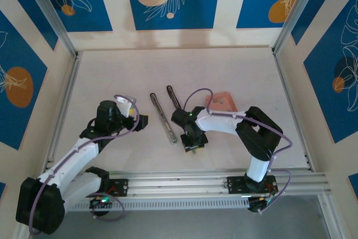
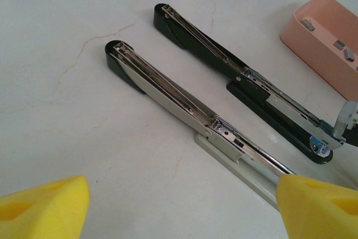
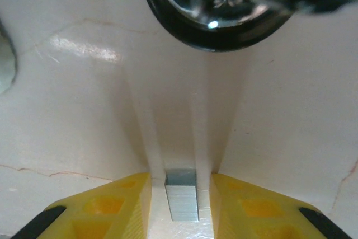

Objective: Load the staples into the stapler

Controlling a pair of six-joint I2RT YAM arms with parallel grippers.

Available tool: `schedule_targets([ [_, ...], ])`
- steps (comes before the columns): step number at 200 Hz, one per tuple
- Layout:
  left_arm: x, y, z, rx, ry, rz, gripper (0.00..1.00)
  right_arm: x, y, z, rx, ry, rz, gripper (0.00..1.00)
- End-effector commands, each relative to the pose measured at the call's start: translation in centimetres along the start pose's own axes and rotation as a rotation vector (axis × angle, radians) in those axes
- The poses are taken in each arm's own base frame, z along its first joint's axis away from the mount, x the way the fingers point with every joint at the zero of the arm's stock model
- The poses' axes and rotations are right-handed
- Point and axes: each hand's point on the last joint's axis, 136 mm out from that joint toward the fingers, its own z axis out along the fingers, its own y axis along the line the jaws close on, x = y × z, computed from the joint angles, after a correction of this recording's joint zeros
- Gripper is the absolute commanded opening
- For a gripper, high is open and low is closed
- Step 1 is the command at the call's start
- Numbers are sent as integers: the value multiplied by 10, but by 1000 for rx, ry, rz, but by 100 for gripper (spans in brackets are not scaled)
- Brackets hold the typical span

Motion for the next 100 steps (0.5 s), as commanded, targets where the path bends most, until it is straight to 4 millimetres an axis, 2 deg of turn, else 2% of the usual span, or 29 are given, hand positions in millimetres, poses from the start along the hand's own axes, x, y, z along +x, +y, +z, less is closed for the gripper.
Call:
schedule_targets([
  [1,-8,-3,-2,0,-7,18,86,4,4,2,1,30,-11,31],
  [54,-9,-3,-3,1,-8,18,86,4,1,8,11,18,2,23],
  [79,-10,-4,-3,5,-10,18,86,0,-1,-2,13,-62,14,21],
  [100,-9,-4,-3,7,-14,14,86,-9,-2,-19,-7,-187,32,20],
])
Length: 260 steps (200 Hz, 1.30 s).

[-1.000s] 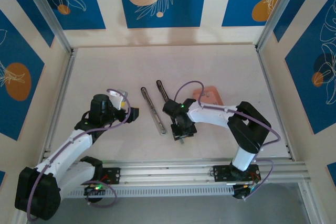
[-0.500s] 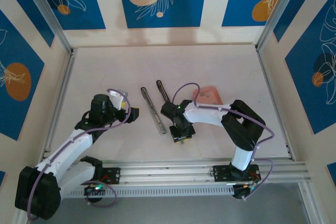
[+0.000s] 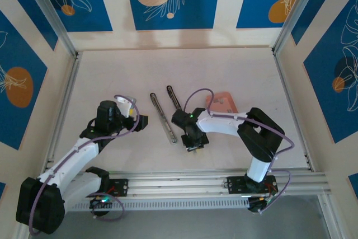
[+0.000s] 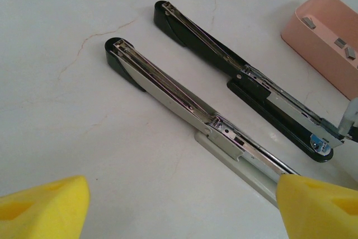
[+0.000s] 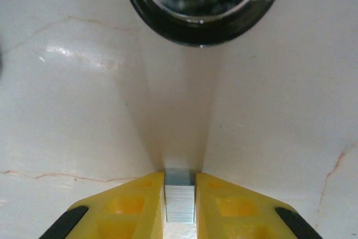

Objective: Load the staples into the stapler

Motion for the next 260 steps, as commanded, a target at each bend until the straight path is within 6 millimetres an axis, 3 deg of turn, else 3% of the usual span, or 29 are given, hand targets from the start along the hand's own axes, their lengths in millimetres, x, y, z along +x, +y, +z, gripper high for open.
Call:
schedule_targets([
  [1,-10,-4,-3,8,-19,15,86,-12,2,-18,-29,-144,30,20],
  [45,-8,-9,3,56,-61,-65,86,-49,24,-75,-153,-502,-80,21],
  [81,2,-9,16,110,-114,-263,85,-77,52,-99,-270,-667,-210,21],
  [138,22,3,23,51,-59,-338,86,-90,71,-80,-239,-610,-311,21],
  [183,22,6,24,30,-54,-322,87,-91,83,-73,-253,-590,-343,21],
  [260,23,7,26,22,-37,-308,87,-85,88,-61,-221,-536,-356,21],
])
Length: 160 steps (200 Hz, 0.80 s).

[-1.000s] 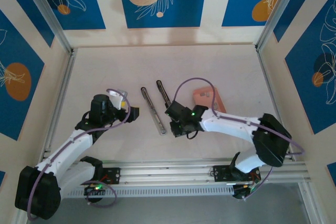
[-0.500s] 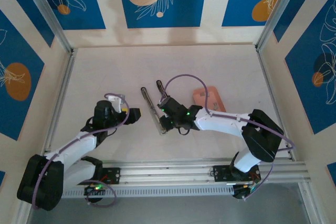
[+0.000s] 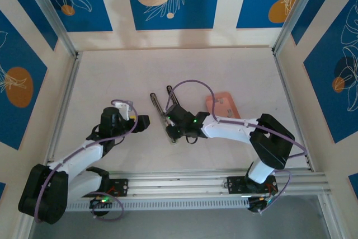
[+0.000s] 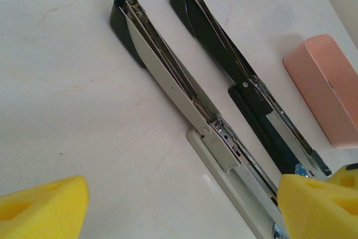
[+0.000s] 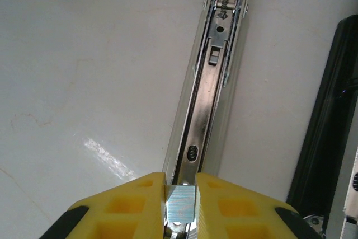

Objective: Load the staples into the stapler

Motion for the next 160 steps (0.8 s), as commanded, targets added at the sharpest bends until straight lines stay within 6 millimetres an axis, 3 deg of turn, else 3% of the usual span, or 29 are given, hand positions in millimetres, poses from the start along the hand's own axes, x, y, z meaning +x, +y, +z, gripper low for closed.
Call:
schedule_targets([
  [1,-6,-3,1,-5,-6,22,87,-1,10,0,-14,19,-19,21],
  [160,-2,-2,3,-4,12,28,87,13,4,3,54,70,-17,20],
])
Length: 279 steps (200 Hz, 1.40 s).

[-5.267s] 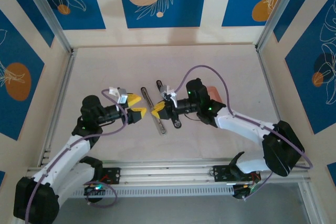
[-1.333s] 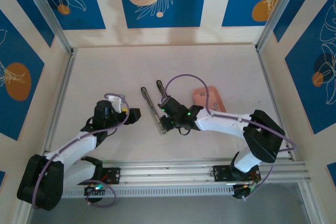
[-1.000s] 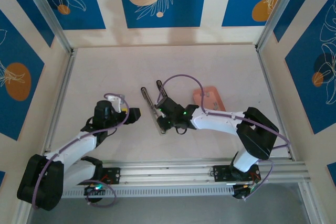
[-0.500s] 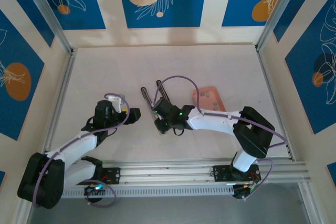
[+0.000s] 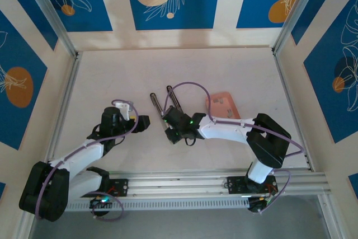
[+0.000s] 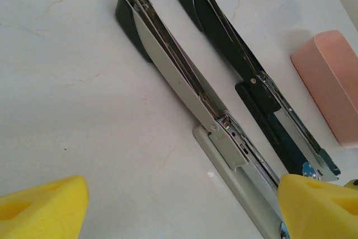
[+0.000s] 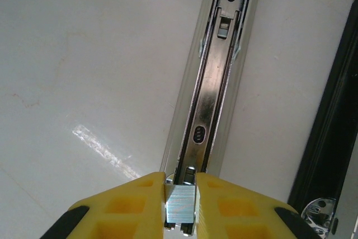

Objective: Load the staples into the stapler

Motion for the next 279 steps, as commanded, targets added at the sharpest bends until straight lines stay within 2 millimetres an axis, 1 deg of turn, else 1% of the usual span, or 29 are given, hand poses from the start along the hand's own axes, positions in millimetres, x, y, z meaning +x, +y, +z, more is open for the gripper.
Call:
schedule_targets([
  [1,-6,-6,0,10,-2,34,87,0,1,0,14,12,8,20],
  [104,-3,-5,0,6,6,35,88,7,5,1,7,32,7,20],
  [173,-3,-5,-1,6,6,34,88,6,6,3,5,27,8,20],
  [207,-3,-5,-1,6,8,35,88,2,7,3,3,14,7,20],
  [279,-3,-4,-1,4,9,37,87,2,7,7,2,15,14,20],
])
